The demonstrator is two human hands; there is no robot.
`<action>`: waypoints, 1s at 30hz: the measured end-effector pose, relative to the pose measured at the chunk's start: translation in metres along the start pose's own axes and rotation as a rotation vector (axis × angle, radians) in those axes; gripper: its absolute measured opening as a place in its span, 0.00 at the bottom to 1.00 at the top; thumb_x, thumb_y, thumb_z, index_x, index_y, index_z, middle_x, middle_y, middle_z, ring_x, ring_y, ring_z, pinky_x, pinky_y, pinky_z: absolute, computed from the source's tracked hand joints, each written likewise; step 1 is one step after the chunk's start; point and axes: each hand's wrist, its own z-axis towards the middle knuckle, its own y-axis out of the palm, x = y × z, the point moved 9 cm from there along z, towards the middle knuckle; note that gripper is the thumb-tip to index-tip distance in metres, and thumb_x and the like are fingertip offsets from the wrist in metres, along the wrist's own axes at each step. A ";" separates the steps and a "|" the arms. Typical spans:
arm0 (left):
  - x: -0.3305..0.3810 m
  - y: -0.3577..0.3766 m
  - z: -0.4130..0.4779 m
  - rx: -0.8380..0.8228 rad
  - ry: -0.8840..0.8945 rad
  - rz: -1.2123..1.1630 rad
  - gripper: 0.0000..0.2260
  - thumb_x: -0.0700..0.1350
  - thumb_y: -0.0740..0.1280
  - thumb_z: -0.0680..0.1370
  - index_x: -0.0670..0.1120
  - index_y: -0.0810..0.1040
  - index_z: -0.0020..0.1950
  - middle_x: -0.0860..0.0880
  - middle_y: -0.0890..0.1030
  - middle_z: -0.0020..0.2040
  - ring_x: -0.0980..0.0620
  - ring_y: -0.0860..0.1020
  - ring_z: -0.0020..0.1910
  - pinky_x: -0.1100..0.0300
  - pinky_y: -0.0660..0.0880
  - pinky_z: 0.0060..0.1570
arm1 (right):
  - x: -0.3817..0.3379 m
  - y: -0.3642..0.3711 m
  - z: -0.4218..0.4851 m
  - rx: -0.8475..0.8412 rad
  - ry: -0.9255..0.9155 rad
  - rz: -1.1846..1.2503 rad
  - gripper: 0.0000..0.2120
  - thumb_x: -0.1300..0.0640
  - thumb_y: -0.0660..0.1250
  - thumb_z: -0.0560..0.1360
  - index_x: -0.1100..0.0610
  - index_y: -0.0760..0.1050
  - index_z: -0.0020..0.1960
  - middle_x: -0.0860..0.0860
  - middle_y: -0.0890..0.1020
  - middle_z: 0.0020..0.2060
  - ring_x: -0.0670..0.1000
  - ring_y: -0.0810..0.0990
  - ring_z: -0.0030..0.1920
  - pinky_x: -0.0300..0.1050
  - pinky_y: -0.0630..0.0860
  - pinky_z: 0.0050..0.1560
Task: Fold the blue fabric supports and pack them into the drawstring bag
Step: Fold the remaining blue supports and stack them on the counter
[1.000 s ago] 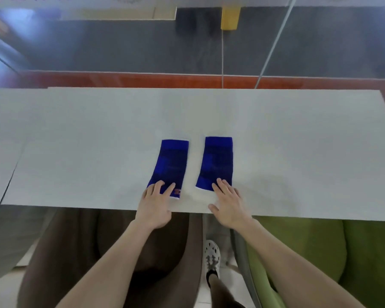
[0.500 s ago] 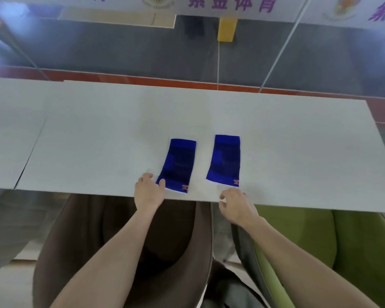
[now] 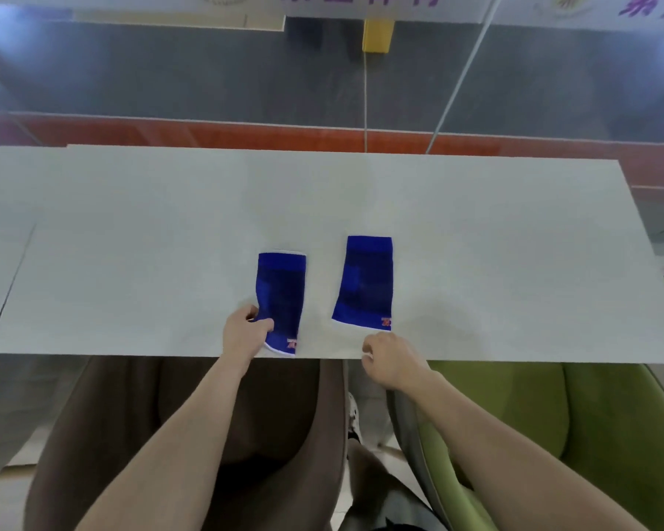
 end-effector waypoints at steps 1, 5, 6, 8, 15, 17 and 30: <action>0.009 0.001 -0.009 -0.058 -0.026 -0.168 0.04 0.35 0.70 0.80 0.43 0.78 0.53 0.42 0.85 0.52 0.39 0.85 0.54 0.53 0.80 0.48 | -0.001 -0.007 0.005 0.030 0.015 0.077 0.11 0.51 0.62 0.82 0.54 0.82 0.54 0.52 0.85 0.51 0.56 0.84 0.52 0.54 0.84 0.55; 0.059 0.014 -0.052 -0.376 -0.049 -0.612 0.15 0.28 0.64 0.82 0.41 0.81 0.63 0.40 0.87 0.60 0.42 0.88 0.55 0.50 0.85 0.52 | -0.012 -0.023 0.027 -0.002 0.150 0.628 0.14 0.41 0.67 0.84 0.51 0.83 0.54 0.50 0.87 0.48 0.53 0.87 0.49 0.52 0.85 0.56; 0.070 0.017 -0.062 -0.453 -0.040 -0.643 0.17 0.27 0.63 0.82 0.42 0.82 0.65 0.41 0.88 0.60 0.43 0.88 0.56 0.51 0.86 0.52 | -0.014 -0.023 0.031 -0.033 0.208 0.810 0.18 0.38 0.68 0.83 0.52 0.84 0.56 0.52 0.89 0.49 0.54 0.89 0.51 0.54 0.86 0.58; 0.084 0.024 -0.075 -0.573 -0.020 -0.619 0.21 0.26 0.63 0.81 0.43 0.82 0.70 0.40 0.87 0.63 0.41 0.87 0.59 0.50 0.86 0.52 | -0.013 -0.020 0.038 -0.122 0.306 1.182 0.25 0.35 0.70 0.81 0.57 0.83 0.62 0.55 0.90 0.51 0.57 0.90 0.53 0.57 0.86 0.61; 0.092 0.057 -0.076 -0.763 -0.002 -0.384 0.23 0.28 0.66 0.82 0.43 0.77 0.76 0.39 0.84 0.69 0.36 0.84 0.68 0.39 0.81 0.68 | 0.012 -0.032 0.053 -0.113 0.273 1.696 0.16 0.58 0.73 0.82 0.59 0.80 0.69 0.58 0.88 0.60 0.57 0.87 0.57 0.51 0.85 0.52; 0.094 0.065 -0.063 -0.687 0.031 -0.271 0.19 0.33 0.70 0.83 0.43 0.77 0.73 0.42 0.86 0.66 0.40 0.86 0.65 0.37 0.81 0.69 | 0.032 -0.053 0.065 0.024 0.276 1.555 0.13 0.62 0.72 0.82 0.56 0.81 0.66 0.58 0.88 0.60 0.56 0.87 0.56 0.51 0.84 0.51; 0.091 0.154 -0.015 -0.410 -0.085 -0.056 0.10 0.41 0.61 0.90 0.45 0.73 0.71 0.41 0.83 0.66 0.44 0.91 0.46 0.50 0.88 0.45 | 0.086 -0.094 0.125 0.005 0.311 0.666 0.03 0.63 0.71 0.75 0.60 0.84 0.46 0.56 0.90 0.39 0.56 0.91 0.46 0.55 0.87 0.54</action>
